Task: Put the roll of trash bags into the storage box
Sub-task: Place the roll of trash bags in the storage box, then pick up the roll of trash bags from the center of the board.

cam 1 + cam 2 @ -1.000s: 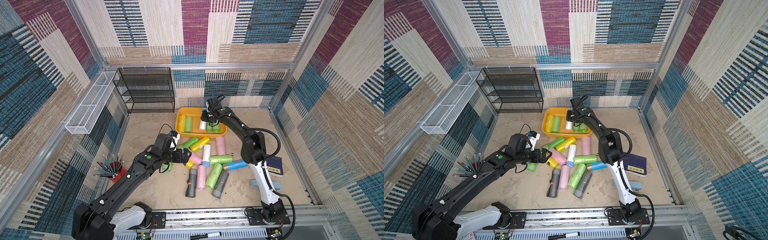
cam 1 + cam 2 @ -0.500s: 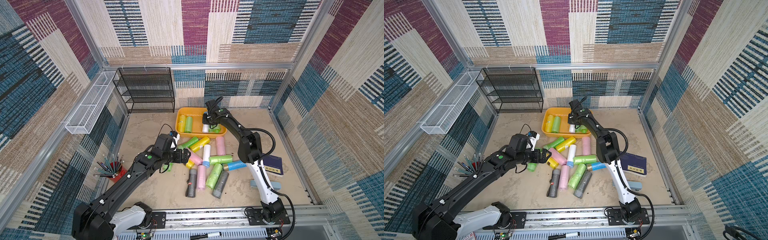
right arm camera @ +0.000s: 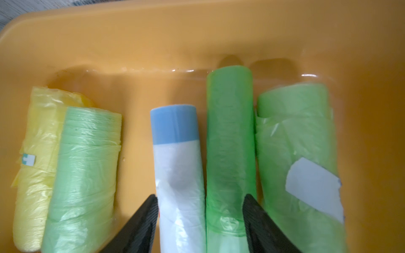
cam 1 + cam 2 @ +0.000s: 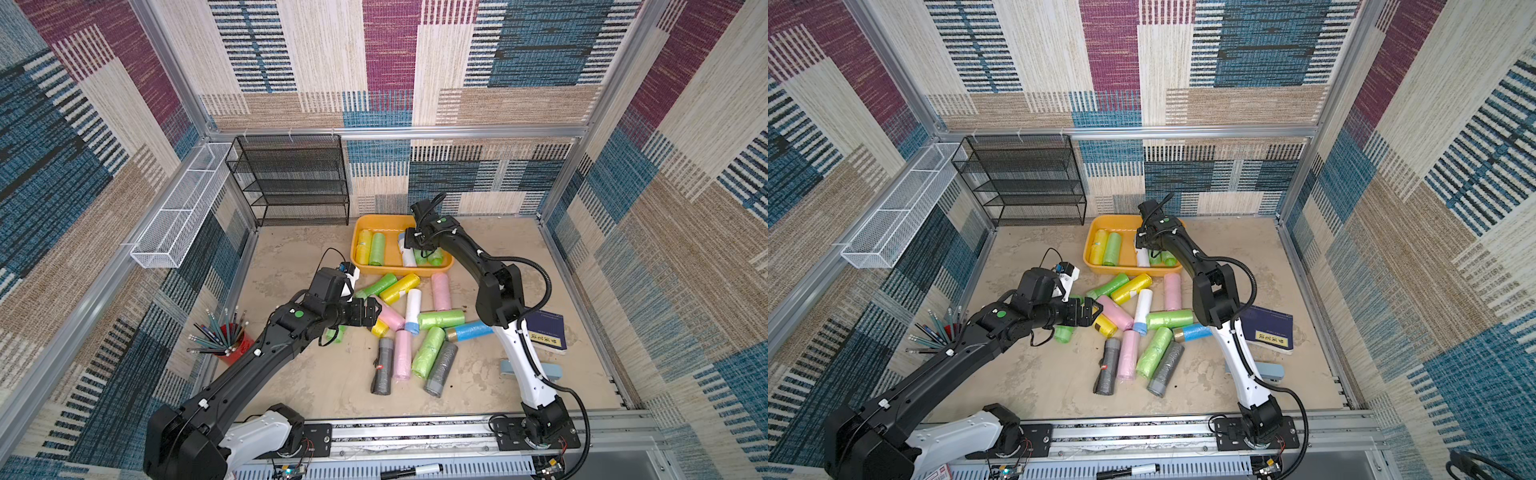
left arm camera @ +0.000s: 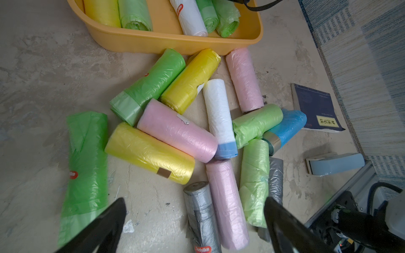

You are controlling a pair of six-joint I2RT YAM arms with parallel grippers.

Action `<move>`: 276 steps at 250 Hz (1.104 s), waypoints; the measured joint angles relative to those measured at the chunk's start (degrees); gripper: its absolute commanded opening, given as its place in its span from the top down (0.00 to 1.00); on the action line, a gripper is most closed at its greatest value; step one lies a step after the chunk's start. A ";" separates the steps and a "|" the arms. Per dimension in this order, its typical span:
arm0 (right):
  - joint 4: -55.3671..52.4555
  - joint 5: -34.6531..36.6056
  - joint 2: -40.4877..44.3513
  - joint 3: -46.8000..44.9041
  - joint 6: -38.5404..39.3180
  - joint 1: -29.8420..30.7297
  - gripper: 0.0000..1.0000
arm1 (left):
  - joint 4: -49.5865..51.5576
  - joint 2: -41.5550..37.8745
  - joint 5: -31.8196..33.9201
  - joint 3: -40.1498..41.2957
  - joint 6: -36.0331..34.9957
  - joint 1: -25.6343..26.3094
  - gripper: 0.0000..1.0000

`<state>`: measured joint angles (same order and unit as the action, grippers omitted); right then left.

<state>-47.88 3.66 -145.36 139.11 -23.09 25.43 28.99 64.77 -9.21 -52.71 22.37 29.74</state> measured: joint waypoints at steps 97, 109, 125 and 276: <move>-0.24 -0.26 8.28 -3.41 0.59 0.00 0.01 | 0.13 -1.33 1.46 0.04 0.26 -0.04 0.01; 0.35 -0.24 10.97 -6.34 0.61 0.00 0.01 | 0.35 -2.21 1.51 0.04 0.26 -0.11 0.01; 2.25 -0.26 15.67 -12.28 0.61 0.00 0.01 | 0.83 -3.43 2.03 0.00 0.24 -0.11 0.01; 27.54 -6.21 67.65 -73.99 -4.13 0.00 0.01 | 7.69 -9.77 7.48 -0.33 -0.22 -0.11 0.01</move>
<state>-20.34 -2.55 -77.71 65.12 -27.22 25.43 36.69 55.00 -1.74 -53.04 22.15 29.63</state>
